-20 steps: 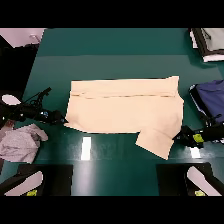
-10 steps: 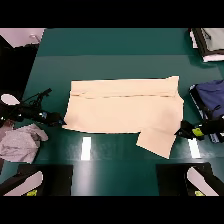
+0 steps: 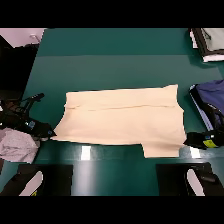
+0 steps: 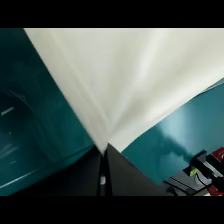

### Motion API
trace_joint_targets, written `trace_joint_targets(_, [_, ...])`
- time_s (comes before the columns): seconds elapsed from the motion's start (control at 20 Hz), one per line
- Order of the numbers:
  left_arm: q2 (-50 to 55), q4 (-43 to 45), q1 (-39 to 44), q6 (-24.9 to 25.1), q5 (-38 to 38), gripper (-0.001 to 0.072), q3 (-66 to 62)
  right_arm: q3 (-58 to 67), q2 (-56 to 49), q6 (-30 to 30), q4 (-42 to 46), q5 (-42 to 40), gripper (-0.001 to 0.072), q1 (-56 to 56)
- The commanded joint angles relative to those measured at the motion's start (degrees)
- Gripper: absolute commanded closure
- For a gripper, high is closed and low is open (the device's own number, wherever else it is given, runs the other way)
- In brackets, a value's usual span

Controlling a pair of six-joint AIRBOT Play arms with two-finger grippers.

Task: Fold the shirts.

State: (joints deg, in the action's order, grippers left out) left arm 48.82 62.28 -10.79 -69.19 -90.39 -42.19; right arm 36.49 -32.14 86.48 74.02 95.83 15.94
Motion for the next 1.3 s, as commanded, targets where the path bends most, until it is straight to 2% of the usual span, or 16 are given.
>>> trace_joint_targets(0.0, [-1.9,-2.56,-0.02,-2.86,0.35,0.0683,0.0,0.31,5.55,2.27,0.5,-1.38,0.0695,-5.31])
trace_joint_targets(0.15, [-1.79,-3.13,-0.02,-3.56,12.22,0.0683,-0.07,2.01,1.51,3.52,0.7,-8.96,0.0696,-9.55])
trace_joint_targets(0.35, [-1.01,-3.96,-0.02,-6.03,25.27,0.0683,-0.09,12.22,-12.04,1.55,1.81,-15.96,0.0696,-11.89])
trace_joint_targets(0.65, [7.98,-6.93,-0.02,-5.79,30.1,0.0683,-3.63,26.73,-31.69,-0.66,2.64,-17.05,0.0696,-9.66])
trace_joint_targets(1.0, [22.51,-12.15,-0.02,-5.29,34.18,0.0683,-11.72,37.05,-45.31,-1.73,2.51,-18.62,0.0696,-9.22])
trace_joint_targets(1.1, [25.79,-12.68,-0.02,-5.31,36.72,0.0682,-13.77,39.5,-48.5,-1.42,2.34,-21.16,0.0696,-9.75])
trace_joint_targets(1.25, [28.5,-16.02,-0.02,-5.31,43.6,0.0682,-15.19,43.06,-52.83,-1.44,-2.38,-24.55,0.0692,-9.75])
